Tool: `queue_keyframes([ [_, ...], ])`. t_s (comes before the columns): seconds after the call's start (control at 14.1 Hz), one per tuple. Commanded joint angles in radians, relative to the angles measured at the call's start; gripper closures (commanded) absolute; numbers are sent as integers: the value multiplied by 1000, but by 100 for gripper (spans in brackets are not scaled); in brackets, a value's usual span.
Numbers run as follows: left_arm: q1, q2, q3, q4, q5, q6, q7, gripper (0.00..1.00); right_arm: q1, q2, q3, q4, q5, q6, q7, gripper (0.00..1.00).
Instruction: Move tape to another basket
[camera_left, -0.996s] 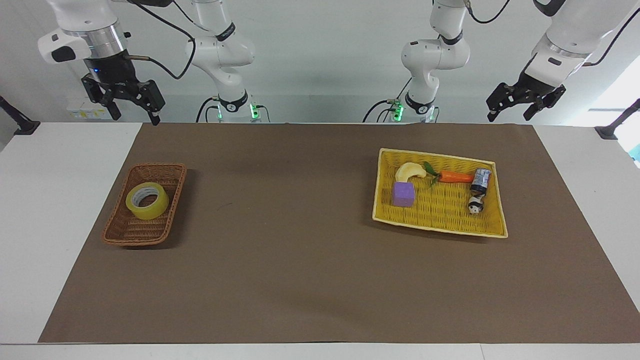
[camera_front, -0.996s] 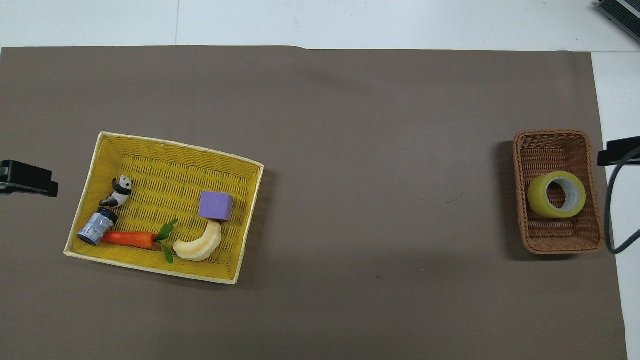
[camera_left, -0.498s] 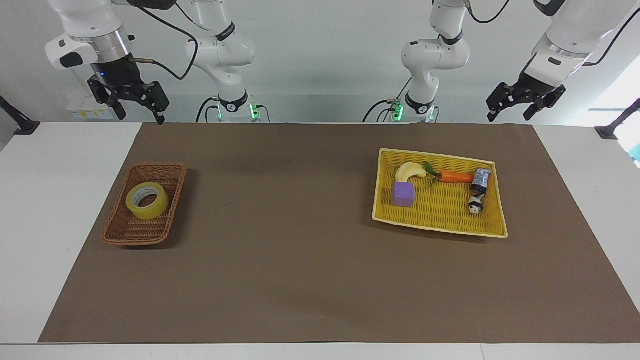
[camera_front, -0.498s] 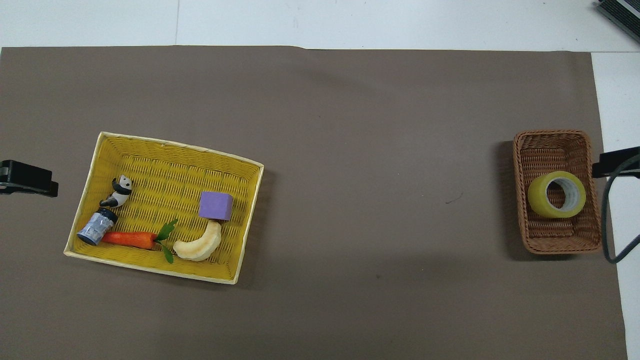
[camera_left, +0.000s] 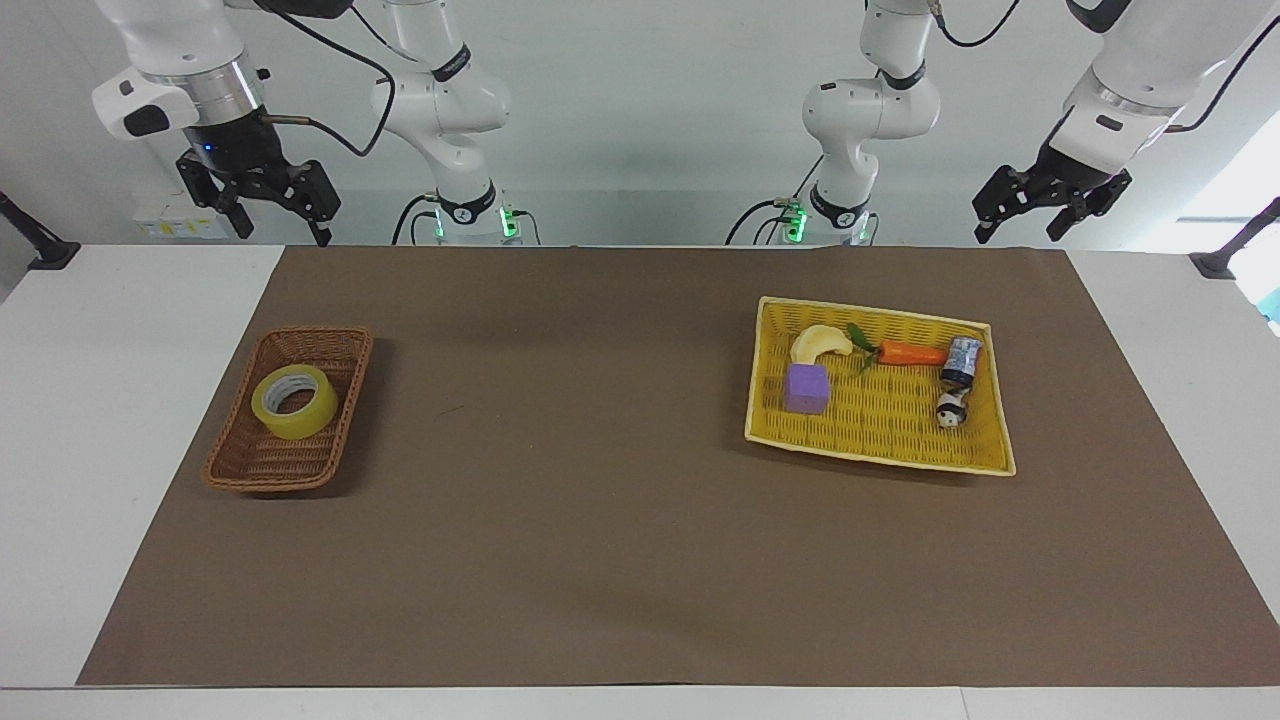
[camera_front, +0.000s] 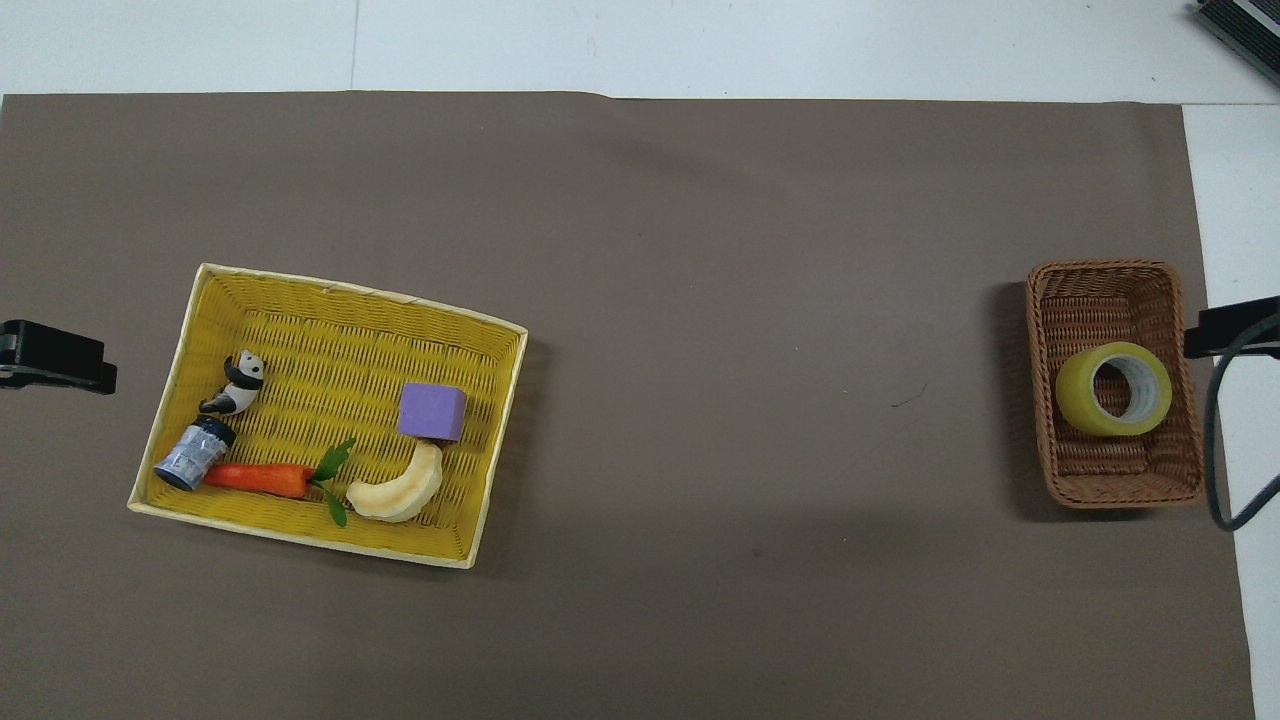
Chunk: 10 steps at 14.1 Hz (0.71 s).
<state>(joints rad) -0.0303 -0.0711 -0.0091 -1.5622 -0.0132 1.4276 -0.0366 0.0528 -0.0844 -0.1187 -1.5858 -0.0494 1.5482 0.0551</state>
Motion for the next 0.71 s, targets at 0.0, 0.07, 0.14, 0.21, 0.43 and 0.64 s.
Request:
queue_keyframes([
  [0.0, 12, -3, -8, 5, 13, 2, -5, 0, -7, -20, 14, -13, 6, -28, -12, 0],
  [0.07, 10, -3, -8, 5, 13, 2, -5, 0, -2, -18, 16, 1, 8, -54, 0, 0],
  [0.14, 12, -3, -8, 5, 13, 2, -5, 0, 4, -23, 17, 1, 8, -71, 26, 0],
  [0.21, 10, -4, -8, 5, 13, 2, -5, 0, 6, -32, 19, -11, 8, -94, 54, 0],
  [0.43, 10, -3, -8, 5, 13, 2, -5, 0, 7, -44, 28, -25, 6, -100, 55, 0],
  [0.64, 12, -4, -8, 5, 13, 2, -5, 0, 6, -43, 28, -25, 8, -97, 49, 0],
])
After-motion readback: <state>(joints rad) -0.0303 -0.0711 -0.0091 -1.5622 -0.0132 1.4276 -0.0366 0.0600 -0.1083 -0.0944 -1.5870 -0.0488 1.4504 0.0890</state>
